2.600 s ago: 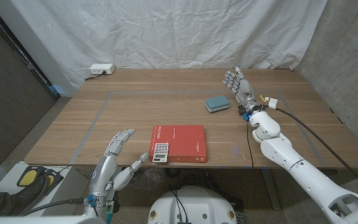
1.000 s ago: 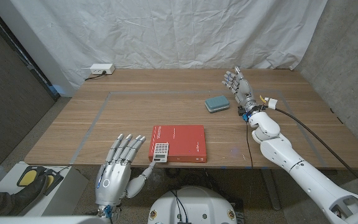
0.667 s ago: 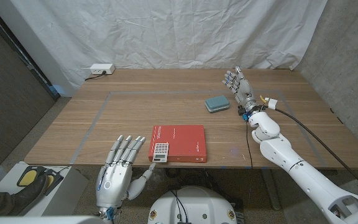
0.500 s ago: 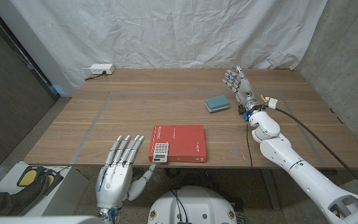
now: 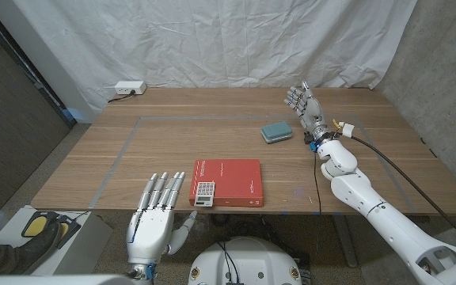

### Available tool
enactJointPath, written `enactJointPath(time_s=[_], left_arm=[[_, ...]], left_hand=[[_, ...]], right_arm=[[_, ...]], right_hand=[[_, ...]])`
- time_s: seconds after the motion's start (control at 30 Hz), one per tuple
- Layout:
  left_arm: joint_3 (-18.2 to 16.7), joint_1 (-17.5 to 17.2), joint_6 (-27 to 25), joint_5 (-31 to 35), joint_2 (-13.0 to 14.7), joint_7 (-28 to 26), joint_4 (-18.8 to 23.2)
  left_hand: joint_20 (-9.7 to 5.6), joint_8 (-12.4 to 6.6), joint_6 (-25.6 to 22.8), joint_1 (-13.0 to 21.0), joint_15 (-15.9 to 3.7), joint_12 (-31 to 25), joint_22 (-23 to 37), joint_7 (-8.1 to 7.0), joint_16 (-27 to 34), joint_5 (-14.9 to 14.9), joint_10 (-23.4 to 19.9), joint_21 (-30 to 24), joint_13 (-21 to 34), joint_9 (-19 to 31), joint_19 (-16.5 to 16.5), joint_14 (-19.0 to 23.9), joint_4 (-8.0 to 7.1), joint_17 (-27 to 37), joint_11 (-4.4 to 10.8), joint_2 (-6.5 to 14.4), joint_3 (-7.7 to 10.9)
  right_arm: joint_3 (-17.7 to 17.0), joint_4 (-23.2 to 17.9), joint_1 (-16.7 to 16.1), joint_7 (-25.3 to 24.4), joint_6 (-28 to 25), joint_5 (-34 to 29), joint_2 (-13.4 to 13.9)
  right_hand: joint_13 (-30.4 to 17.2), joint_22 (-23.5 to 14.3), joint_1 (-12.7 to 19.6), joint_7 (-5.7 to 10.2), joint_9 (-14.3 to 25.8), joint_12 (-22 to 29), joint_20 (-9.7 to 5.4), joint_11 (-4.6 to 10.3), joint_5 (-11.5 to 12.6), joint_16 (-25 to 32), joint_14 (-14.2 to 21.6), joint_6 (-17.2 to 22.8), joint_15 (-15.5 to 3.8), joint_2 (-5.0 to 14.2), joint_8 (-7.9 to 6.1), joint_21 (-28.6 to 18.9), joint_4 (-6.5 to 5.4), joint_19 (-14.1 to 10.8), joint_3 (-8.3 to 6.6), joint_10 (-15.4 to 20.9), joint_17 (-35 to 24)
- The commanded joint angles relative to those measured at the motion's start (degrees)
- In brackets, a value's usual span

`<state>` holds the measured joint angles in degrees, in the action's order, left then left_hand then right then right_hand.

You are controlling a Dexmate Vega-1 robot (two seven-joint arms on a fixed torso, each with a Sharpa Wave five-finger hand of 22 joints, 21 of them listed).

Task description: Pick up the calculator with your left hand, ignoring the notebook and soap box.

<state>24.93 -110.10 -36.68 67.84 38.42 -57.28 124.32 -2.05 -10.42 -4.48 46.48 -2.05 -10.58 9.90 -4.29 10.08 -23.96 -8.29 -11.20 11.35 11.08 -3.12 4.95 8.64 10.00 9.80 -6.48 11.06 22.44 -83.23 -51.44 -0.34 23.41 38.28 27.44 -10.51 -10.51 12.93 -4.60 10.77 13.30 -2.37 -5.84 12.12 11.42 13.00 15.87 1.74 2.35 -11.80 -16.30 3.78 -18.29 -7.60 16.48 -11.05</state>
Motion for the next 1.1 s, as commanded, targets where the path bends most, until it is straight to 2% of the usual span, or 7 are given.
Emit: enactJointPath(time_s=[0.03, 0.23, 0.63, 0.67, 0.8, 0.97, 1.1], left_arm=[[4.1, 2.1, -9.3, 2.7, 1.3, 3.6, 0.8], [5.9, 4.2, -10.6, 2.8, 1.5, 3.5, -0.8], [9.4, 7.4, -11.9, 1.7, 1.8, 2.3, -3.2], [9.8, 8.1, -12.7, 2.3, 0.9, 0.8, -4.8], [10.3, 8.5, -11.9, 0.2, 1.3, -0.3, -5.1], [11.4, 9.9, -11.7, -0.8, 0.5, -4.5, -7.9], [12.3, 10.5, -11.5, -2.1, 0.5, -5.0, -8.2]], left_hand=[[-3.08, -0.18, 0.1, 0.8, -4.24, -0.2, 0.2, -0.12, 0.0, -0.4, 0.4, 0.3, 0.1, 0.2, 0.4, -0.5, 0.24, 0.2, 0.23, -0.1, 0.09], [-3.14, -0.71, -0.8, 1.3, -4.63, -0.6, 0.2, -0.45, 0.2, -0.5, -0.1, 0.2, 0.1, 0.2, 0.4, -0.2, 0.19, 0.2, 0.62, 0.0, 0.04], [-3.42, -1.44, -2.3, 2.0, -5.24, -1.4, 0.2, -1.30, 0.6, -0.6, -1.7, 0.0, 0.2, 0.3, 0.0, 0.6, -0.13, 0.2, 1.19, 0.1, -0.16], [-3.43, -1.47, -2.4, 2.1, -5.28, -1.4, 0.2, -1.30, 0.6, -0.6, -1.7, 0.0, 0.2, 0.3, 0.0, 0.6, -0.14, 0.2, 1.17, 0.1, -0.17], [-3.58, -1.80, -3.3, 2.5, -5.72, -1.8, 0.2, -1.50, 0.8, -0.6, -2.6, -0.1, 0.2, 0.3, -0.3, 1.2, -0.23, 0.2, 1.61, 0.3, -0.19], [-3.68, -2.29, -4.7, 3.0, -6.02, -2.1, 0.2, -2.33, 1.0, -0.7, -3.8, -0.1, 0.2, 0.3, -0.4, 1.9, -0.36, 0.2, 1.76, 0.5, -0.25], [-4.04, -2.67, -5.8, 3.3, -6.21, -2.3, 0.2, -2.57, 1.1, -0.8, -4.7, -0.3, 0.2, 0.3, -0.7, 2.7, -0.47, 0.2, 2.06, 0.5, -0.36]], right_arm=[[0.1, 2.3, 1.4, 1.2, 0.2, 0.5, -0.8], [0.2, 3.2, 2.0, 1.7, 0.5, 0.5, -1.3], [-0.3, 2.4, 1.3, 1.2, 1.0, 0.5, -1.0], [-0.3, 2.3, 1.2, 1.1, 1.0, 0.5, -1.0], [-0.3, 2.3, 1.2, 1.1, 1.0, 0.5, -1.0], [0.0, 2.9, 1.6, 1.4, 1.2, 0.5, -1.5], [0.2, 3.4, 1.9, 1.6, 1.6, 0.4, -2.0]], right_hand=[[-0.3, -0.2, 0.5, 0.22, 0.3, -0.1, -0.18, 0.20, -0.1, 0.1, 0.6, 0.2, 0.11, 0.41, 0.25, 0.1, 0.31, -0.3, 0.10, 0.5, -0.1], [-0.3, -0.2, 0.5, 0.24, 0.3, -0.1, -0.15, 0.26, -0.1, 0.1, 0.6, 0.2, 0.17, 0.42, 0.26, 0.2, 0.32, -0.3, 0.12, 0.5, -0.1], [-0.3, -0.2, 0.5, 0.31, 0.3, -0.1, -0.16, 0.25, -0.1, 0.0, 0.7, 0.2, 0.03, 0.42, 0.26, 0.3, 0.35, -0.4, 0.16, 0.6, -0.1], [-0.3, -0.2, 0.5, 0.37, 0.3, -0.1, -0.15, 0.22, -0.1, 0.1, 0.7, 0.1, 0.06, 0.42, 0.28, 0.3, 0.35, -0.4, 0.17, 0.6, -0.1], [-0.3, -0.2, 0.5, 0.41, 0.3, -0.1, -0.15, 0.28, -0.1, 0.1, 0.8, 0.2, 0.01, 0.42, 0.25, 0.3, 0.36, -0.5, 0.18, 0.7, -0.1], [-0.3, -0.2, 0.5, 0.44, 0.3, -0.1, -0.18, 0.25, -0.1, 0.1, 0.9, 0.2, 0.04, 0.41, 0.24, 0.3, 0.37, -0.6, 0.20, 0.8, -0.1], [-0.3, -0.2, 0.5, 0.47, 0.3, -0.1, -0.20, 0.26, -0.1, 0.1, 1.0, 0.3, 0.00, 0.41, 0.23, 0.4, 0.37, -0.6, 0.21, 0.8, -0.1]])
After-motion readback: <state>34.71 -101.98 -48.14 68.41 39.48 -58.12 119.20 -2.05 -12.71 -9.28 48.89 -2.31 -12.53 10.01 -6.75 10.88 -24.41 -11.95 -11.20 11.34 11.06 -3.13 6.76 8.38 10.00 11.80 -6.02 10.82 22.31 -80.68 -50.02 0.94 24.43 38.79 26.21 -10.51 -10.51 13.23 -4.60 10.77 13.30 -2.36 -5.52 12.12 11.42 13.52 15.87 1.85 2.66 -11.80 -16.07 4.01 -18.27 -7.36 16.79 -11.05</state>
